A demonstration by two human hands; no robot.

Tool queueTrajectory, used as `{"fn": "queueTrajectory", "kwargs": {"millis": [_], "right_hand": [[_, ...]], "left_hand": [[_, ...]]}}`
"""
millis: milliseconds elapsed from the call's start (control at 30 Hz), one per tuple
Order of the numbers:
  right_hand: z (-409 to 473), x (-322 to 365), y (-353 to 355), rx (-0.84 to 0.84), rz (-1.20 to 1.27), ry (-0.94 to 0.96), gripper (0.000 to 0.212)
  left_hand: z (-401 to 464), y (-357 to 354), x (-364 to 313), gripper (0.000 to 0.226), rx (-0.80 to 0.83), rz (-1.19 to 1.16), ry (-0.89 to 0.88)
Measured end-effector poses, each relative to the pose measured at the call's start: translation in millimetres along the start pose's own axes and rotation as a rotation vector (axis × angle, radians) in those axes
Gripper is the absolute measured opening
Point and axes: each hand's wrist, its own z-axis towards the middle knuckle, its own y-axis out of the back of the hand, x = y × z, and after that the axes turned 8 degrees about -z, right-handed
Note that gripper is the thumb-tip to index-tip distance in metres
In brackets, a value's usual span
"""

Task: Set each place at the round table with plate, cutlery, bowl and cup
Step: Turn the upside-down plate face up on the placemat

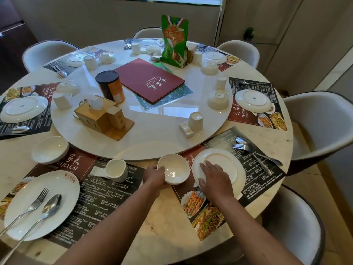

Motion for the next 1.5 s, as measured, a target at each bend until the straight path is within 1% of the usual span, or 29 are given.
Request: {"fn": "queueTrajectory", "kwargs": {"millis": [267,467,900,1000,1067,1133,1200,1300,1367,1500], "right_hand": [[-2.5,1.3,-4.1,-0.036,-0.006,-0.003,0.060],[-2.4,1.8,-6.6,-0.045,-0.017,0.000,0.060],[-2.9,-4.4,-7.7,-0.056,-0.028,0.035,0.060],[-3.5,-4.6,-7.7,-0.048,-0.031,0.042,0.061],[-4.6,-4.5,-7.1,-0.043,-0.026,0.043,0.062],[-7.2,-5.8,-5.0,-0.033,-0.022,0.025,0.065],[-12.9,-7.9,-3.5,-0.032,-0.024,-0.006,0.066],[-24.7,-12.1,-1.4,-0.034,-0.030,-0.037,0.066],[-33.7,-16.9,-1.3,-0.027,-0.038,-0.055,0.067],[-52.9,-28.6,-2.1,-0.021,-0.021,-0.113,0.067]], "left_hand": [[6.2,-2.3,3.4,0.034,-0.085,0.122,-0.069],[4.9,-4.3,6.4,0.038,-0.116,0.156,-0.109],[-7.0,-4.1,2.3,0.040,-0.121,0.063,-0.091],[-14.8,-0.6,5.0,0.045,-0.165,0.126,-0.124],[-23.1,3.9,8.4,0.046,-0.204,0.298,-0.243],[-33.5,7.7,12.1,0.049,-0.216,0.506,-0.435],[-46.3,10.8,15.7,0.054,-0.187,0.653,-0.614],[-59.7,11.2,24.0,0.059,-0.128,0.867,-0.801],[-66.8,8.1,32.5,0.060,-0.071,0.976,-0.907],[-83.9,-3.5,54.2,0.058,0.051,1.064,-1.078]]}}
